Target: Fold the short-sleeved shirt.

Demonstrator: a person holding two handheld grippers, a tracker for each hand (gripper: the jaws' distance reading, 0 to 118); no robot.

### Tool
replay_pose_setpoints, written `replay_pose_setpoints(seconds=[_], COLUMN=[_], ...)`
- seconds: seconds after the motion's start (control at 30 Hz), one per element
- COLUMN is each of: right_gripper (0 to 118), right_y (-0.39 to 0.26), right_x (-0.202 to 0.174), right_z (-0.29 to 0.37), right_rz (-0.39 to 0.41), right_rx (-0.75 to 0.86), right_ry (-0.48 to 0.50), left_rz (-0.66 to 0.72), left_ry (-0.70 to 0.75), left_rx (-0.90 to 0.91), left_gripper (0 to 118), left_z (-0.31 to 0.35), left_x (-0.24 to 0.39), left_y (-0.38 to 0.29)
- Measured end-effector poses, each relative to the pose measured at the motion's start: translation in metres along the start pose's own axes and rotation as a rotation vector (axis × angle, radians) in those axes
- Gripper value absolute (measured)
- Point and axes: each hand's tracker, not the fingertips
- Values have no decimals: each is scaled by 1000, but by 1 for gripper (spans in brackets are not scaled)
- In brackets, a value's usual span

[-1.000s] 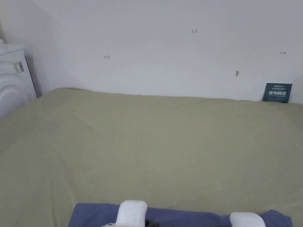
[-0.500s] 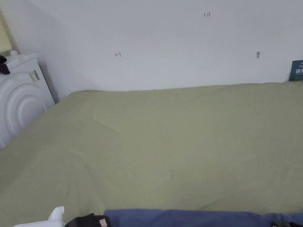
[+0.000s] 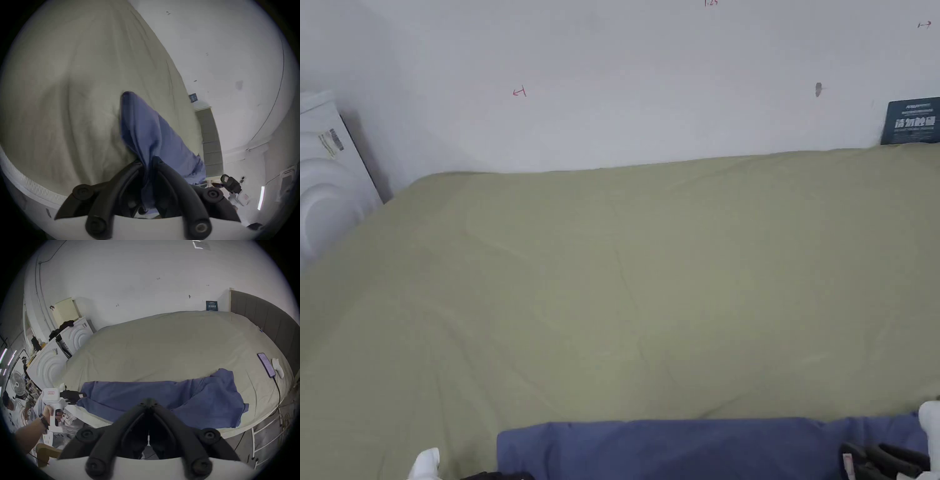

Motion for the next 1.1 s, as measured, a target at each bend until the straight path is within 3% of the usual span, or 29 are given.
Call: replay_pose_setpoints(seconds=[0.03, 0.2, 0.33, 0.53, 0.7, 0.77, 0.8, 0.83, 0.87, 0.93, 0.97, 1.0, 1.03, 1.1], right_gripper=[2, 2, 2, 2, 2, 2, 2, 2, 2, 2, 2, 2, 2, 2], right_y=[-2, -2, 3, 5, -2, -5, -6, -6, -7, -8, -9, -10, -10, -11], right_x=[2, 20, 43, 70, 85, 90, 91, 92, 93, 92, 91, 89, 87, 82], right_z=[3, 29, 57, 88, 98, 100, 100, 99, 97, 92, 90, 87, 85, 81], right_rz=[-2, -7, -29, -88, -122, -129, -133, -139, -142, -146, -146, -147, -147, -145], right_rx=[-1, 19, 79, 146, 156, 156, 156, 153, 147, 140, 136, 132, 126, 122], right_ry=[1, -29, -103, -143, -175, -175, -174, -172, -172, -162, -151, -141, -131, -115], left_rz=[8, -247, -429, -588, -582, -546, -533, -512, -480, -458, -459, -454, -431, -393], left_ry=[-5, 49, -45, -100, 20, 12, 1, -30, -75, -146, -169, -193, -202, -148], left_rx=[9, 65, 39, -130, -262, -255, -266, -258, -262, -210, -184, -142, -100, -33], left_gripper=[8, 8, 8, 8, 8, 16, 25, 43, 49, 49, 48, 39, 0, 0], left_z=[2, 26, 19, -54, -133, -145, -145, -140, -134, -116, -107, -98, -94, -91], left_x=[6, 87, 179, 264, 259, 256, 256, 255, 253, 253, 250, 243, 241, 229], left_y=[0, 0, -20, -58, -79, -81, -80, -78, -74, -69, -66, -63, -60, -53])
